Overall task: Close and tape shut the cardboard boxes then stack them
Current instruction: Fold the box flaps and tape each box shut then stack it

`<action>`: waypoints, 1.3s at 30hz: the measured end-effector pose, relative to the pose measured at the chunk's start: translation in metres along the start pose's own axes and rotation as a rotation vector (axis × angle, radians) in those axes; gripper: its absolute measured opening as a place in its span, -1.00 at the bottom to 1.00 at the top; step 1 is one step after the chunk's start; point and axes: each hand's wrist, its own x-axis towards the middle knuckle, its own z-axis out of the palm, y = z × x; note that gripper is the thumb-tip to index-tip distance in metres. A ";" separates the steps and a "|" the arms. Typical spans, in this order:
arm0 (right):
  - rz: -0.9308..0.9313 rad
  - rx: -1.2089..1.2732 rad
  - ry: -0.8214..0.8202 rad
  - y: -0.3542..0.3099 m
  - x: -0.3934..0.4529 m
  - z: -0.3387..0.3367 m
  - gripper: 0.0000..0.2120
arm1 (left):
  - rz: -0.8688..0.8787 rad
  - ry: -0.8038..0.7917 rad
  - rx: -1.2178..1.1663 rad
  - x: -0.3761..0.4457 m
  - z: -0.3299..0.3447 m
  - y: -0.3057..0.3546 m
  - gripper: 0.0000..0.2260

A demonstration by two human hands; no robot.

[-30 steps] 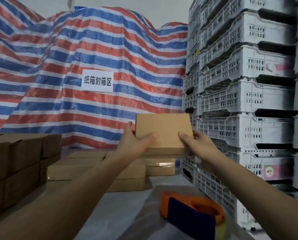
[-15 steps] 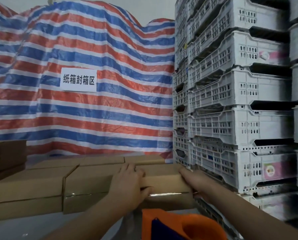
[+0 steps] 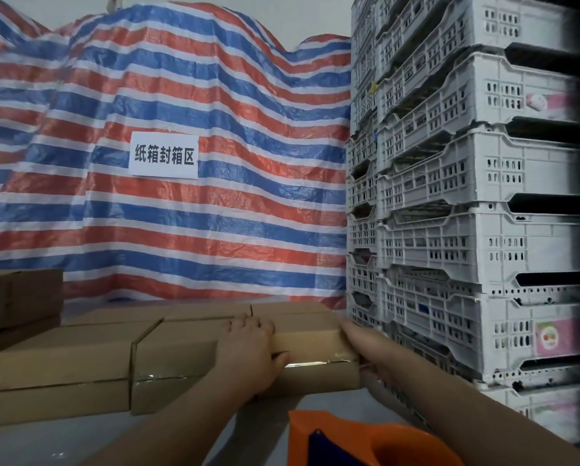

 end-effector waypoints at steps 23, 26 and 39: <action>-0.170 -0.269 -0.057 -0.121 -0.119 -0.004 -0.53 | 0.035 0.235 0.234 -0.088 -0.153 -0.059 -0.84; -0.176 -0.230 -0.059 -0.154 -0.162 0.015 -0.52 | 0.023 0.181 0.400 -0.123 -0.211 -0.071 -0.83; -0.456 -0.330 -0.300 -0.267 -0.310 0.136 -0.61 | -0.103 0.452 0.352 -0.246 -0.371 -0.167 -0.83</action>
